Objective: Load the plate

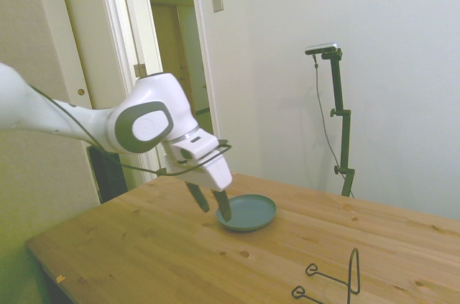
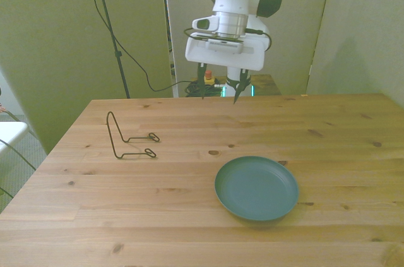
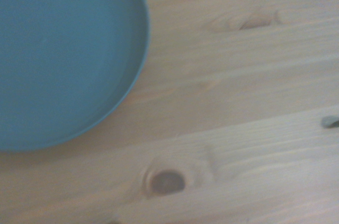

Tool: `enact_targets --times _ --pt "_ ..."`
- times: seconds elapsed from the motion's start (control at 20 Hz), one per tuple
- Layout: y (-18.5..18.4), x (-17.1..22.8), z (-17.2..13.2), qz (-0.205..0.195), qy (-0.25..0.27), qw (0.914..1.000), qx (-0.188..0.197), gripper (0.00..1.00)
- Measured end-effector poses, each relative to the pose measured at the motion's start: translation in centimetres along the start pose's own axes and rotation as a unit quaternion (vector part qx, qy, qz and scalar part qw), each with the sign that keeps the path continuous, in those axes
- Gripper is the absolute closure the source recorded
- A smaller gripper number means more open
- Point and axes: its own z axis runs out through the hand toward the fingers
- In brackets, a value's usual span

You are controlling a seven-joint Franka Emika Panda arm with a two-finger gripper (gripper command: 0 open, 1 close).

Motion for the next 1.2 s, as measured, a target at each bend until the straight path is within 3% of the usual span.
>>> enact_targets --times 0.15,0.35,0.7,0.95,1.2 --pt "-0.3 4.5 1.2 0.03 -0.001 0.9995 -0.004 0.0" --pt "-1.2 7.1 3.2 0.06 -0.061 0.9962 0.013 0.0" --pt "-2.0 6.6 5.1 0.022 -0.154 0.9876 0.018 0.0" --pt "-2.4 11.2 2.2 0.022 -0.144 0.989 0.027 0.0" --pt "-3.7 12.9 2.6 0.002 -0.145 0.9889 0.031 0.0"
